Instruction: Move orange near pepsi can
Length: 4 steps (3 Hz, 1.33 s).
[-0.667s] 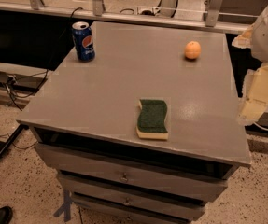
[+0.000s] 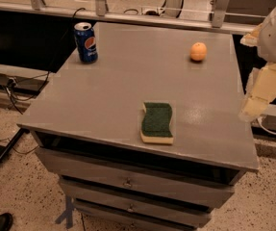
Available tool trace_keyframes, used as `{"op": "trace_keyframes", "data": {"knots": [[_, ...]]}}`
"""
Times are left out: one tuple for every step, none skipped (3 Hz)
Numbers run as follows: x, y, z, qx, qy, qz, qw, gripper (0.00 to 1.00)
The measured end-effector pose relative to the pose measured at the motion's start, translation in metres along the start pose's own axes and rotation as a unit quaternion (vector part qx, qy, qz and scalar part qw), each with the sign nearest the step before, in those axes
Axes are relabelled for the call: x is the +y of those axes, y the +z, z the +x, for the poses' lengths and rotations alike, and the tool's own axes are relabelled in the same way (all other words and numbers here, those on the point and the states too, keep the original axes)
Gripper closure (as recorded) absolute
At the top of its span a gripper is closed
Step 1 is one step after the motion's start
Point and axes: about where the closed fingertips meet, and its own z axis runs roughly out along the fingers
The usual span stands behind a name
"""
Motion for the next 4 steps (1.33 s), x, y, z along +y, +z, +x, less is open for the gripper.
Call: {"op": "trace_keyframes", "data": {"knots": [[-0.045,0.033,0.01,-0.022,0.045,0.032,0.9982,0.0],[-0.096,0.068,0.013,-0.051,0.093,0.06,0.9925,0.0],[-0.142,0.098,0.006,-0.087,0.135,0.076,0.984,0.0],[-0.182,0.126,-0.011,-0.125,0.169,0.086,0.974,0.0]]}}
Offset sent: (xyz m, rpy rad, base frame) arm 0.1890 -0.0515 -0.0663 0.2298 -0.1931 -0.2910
